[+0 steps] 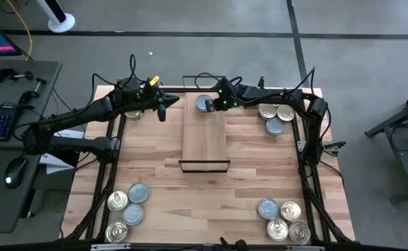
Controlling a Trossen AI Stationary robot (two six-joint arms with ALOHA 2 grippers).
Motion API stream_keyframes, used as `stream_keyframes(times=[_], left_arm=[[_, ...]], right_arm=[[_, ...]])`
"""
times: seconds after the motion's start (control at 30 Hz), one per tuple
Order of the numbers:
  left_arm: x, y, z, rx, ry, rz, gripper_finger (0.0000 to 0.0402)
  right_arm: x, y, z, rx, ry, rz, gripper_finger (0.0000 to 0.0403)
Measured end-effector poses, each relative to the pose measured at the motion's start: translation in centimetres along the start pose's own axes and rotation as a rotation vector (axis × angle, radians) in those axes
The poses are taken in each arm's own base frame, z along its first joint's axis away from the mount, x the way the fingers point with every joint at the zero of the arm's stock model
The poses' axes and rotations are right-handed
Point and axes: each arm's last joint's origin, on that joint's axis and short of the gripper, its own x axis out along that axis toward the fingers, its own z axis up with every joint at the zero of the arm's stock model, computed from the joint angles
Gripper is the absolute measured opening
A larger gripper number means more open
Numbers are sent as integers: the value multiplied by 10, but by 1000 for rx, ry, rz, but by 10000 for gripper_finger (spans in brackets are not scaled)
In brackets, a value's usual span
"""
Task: Stack canned seafood by type on shelf
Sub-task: Put the green tuna cans on the shelf, then move the green tuna can to the bottom middle of the table
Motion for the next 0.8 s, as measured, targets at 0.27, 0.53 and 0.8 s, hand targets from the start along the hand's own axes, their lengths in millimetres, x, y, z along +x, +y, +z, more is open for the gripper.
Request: stream_keyframes(times=[0.27, 0.53, 0.8], left_arm=[[-10, -2, 2, 70, -5, -15, 0], [-15, -4, 4, 83, -22, -21, 0], [10, -3, 3, 44, -33, -111, 0]], right_arm=[[-9, 3, -5, -64, 63, 19, 0], [-63, 3, -17, -251, 183, -68, 0], [-113, -51, -46, -235, 326, -259, 0]])
